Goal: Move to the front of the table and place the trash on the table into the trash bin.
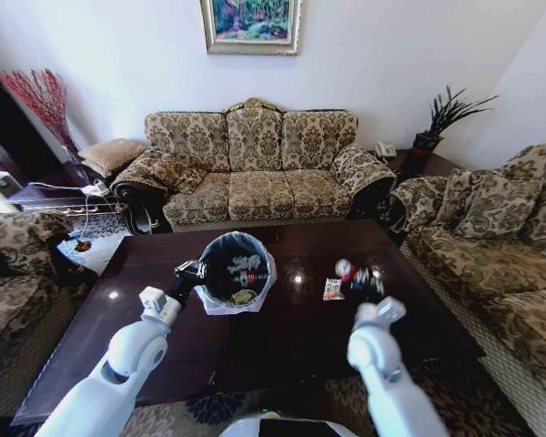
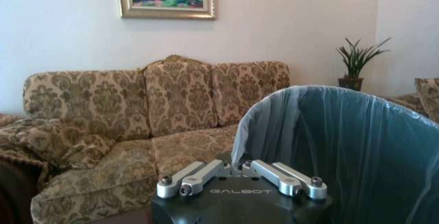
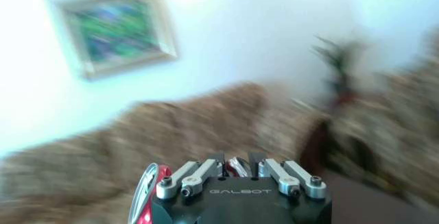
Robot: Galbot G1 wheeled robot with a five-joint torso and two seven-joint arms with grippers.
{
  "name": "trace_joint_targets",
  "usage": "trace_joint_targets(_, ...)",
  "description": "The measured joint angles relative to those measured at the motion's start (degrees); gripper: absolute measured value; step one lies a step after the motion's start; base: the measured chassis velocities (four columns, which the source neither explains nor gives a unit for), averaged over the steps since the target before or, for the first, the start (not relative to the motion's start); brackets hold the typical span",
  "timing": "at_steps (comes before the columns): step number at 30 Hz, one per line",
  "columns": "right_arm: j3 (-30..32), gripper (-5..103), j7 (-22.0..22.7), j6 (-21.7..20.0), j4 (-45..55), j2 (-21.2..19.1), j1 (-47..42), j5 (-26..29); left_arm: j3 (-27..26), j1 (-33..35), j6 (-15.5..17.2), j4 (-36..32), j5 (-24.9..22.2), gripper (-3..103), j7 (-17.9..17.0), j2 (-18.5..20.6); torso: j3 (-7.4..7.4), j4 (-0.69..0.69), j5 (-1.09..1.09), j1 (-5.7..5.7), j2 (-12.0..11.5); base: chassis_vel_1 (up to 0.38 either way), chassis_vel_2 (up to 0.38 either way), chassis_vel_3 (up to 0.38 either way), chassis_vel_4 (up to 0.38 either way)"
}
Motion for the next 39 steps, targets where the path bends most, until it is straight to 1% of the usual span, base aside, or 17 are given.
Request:
trace_joint_targets(2, -1.09, 17, -2.56, -1.83, 3.12, -4.39, 4.55, 4.40, 0.59, -0.90, 0.47, 0.59, -0.58, 3, -0.07, 0.84, 0.00, -0.01, 0.01, 0.00, 0.00, 0.000, 0.000, 0.000, 0.000)
trace_joint_targets(3, -1.09, 17, -2.56, -1.83, 3.12, -4.39, 4.55, 4.40, 0.59, -0.90, 0.47, 0.59, -0.58, 3, -0.07, 0.84, 0.00, -0.01, 0.01, 0.00, 0.00, 0.000, 0.000, 0.000, 0.000)
trace_joint_targets(6, -4.21, 17, -6.67, -5.06, 5.32, -11.52, 13.80, 16.61, 2.03, -2.57, 1.26, 1.89, -1.57, 3, -0.17, 2.22, 0.00, -0.02, 0.01, 0.00, 0.00, 0.000, 0.000, 0.000, 0.000)
trace_joint_targets(7, -4.21, 17, -6.67, -5.06, 5.32, -11.52, 13.80, 16.61, 2.03, -2.57, 1.26, 1.89, -1.57, 3, -0.17, 2.22, 0.00, -0.02, 0.01, 0.00, 0.00, 0.000, 0.000, 0.000, 0.000)
trace_joint_targets(8, -7.05, 17, -9.69, -6.71, 4.67, -14.50, 19.37, 22.36, 3.24, -3.55, 1.67, 2.62, -2.13, 3, -0.19, 3.10, 0.00, -0.02, 0.00, 0.00, 0.00, 0.000, 0.000, 0.000, 0.000)
trace_joint_targets(9, -10.18, 17, -11.88, -7.83, 3.34, -16.42, 23.77, 25.15, 4.14, -4.26, 1.89, 3.12, -2.47, 3, -0.15, 3.62, 0.00, 0.00, -0.02, 0.00, 0.00, 0.000, 0.000, 0.000, 0.000)
trace_joint_targets(11, -11.42, 17, -12.56, -8.04, 2.83, -16.92, 25.24, 25.71, 4.46, -4.55, 1.97, 3.32, -2.59, 3, -0.15, 3.80, 0.00, 0.00, -0.02, 0.00, 0.00, 0.000, 0.000, 0.000, 0.000)
trace_joint_targets(12, -14.89, 17, -14.09, -8.45, 1.42, -17.77, 28.79, 26.53, 5.44, -5.42, 2.20, 3.86, -2.92, 3, -0.19, 4.30, 0.00, -0.01, -0.01, 0.00, 0.00, 0.000, 0.000, 0.000, 0.000)
trace_joint_targets(13, -21.44, 17, -15.27, -9.07, -0.65, -18.03, 33.68, 26.90, 6.77, -6.67, 2.53, 4.53, -3.46, 3, -0.28, 4.85, 0.00, -0.01, -0.01, 0.01, 0.00, 0.000, 0.000, 0.000, 0.000)
trace_joint_targets(15, -28.68, 17, -15.81, -9.91, -2.89, -16.97, 37.73, 26.53, 7.89, -7.97, 2.93, 4.99, -4.17, 3, -0.44, 5.32, 0.01, -0.02, -0.01, 0.02, -0.01, 0.000, 0.000, 0.000, 0.000)
trace_joint_targets(16, -28.68, 17, -15.81, -9.91, -2.89, -16.97, 37.73, 26.53, 7.89, -7.97, 2.93, 4.99, -4.17, 3, -0.44, 5.32, 0.01, -0.02, -0.01, 0.02, -0.01, 0.000, 0.000, 0.000, 0.000)
trace_joint_targets(17, -31.54, 17, -15.91, -10.37, -3.85, -16.25, 39.30, 26.04, 8.26, -8.48, 3.09, 5.13, -4.57, 3, -0.56, 5.61, 0.01, -0.02, 0.00, 0.02, 0.00, 0.000, 0.000, 0.000, 0.000)
trace_joint_targets(18, -36.44, 17, -15.87, -11.17, -5.61, -14.63, 42.01, 25.06, 8.66, -9.26, 3.34, 5.25, -5.33, 3, -0.68, 6.19, 0.01, -0.01, -0.01, 0.02, -0.01, 0.000, 0.000, 0.000, 0.000)
trace_joint_targets(20, -40.98, 17, -15.59, -12.00, -7.45, -12.80, 44.53, 23.94, 8.71, -9.59, 3.42, 5.28, -5.75, 3, -0.70, 6.83, 0.00, 0.01, -0.01, 0.01, 0.00, 0.000, 0.000, 0.000, 0.000)
trace_joint_targets(24, -45.82, 17, -15.13, -12.64, -9.63, -10.95, 46.67, 21.56, 8.10, -9.23, 3.42, 5.23, -6.03, 3, -0.66, 7.41, 0.00, -0.01, -0.01, 0.01, -0.01, 0.000, 0.000, 0.000, 0.000)
trace_joint_targets(29, -47.44, 14, -14.67, -13.99, -11.55, -9.74, 46.89, 19.05, 7.61, -8.55, 3.41, 4.77, -6.07, 3, -0.62, 7.28, 0.00, -0.02, -0.01, 0.01, 0.00, 0.000, 0.000, 0.000, 0.000)
trace_joint_targets(39, -48.47, 15, -14.10, -13.23, -13.45, -8.83, 46.34, 14.07, 7.62, -8.48, 3.41, 4.33, -6.11, 3, -0.54, 6.90, 0.00, -0.02, 0.00, 0.00, 0.00, 0.000, 0.000, 0.000, 0.000)
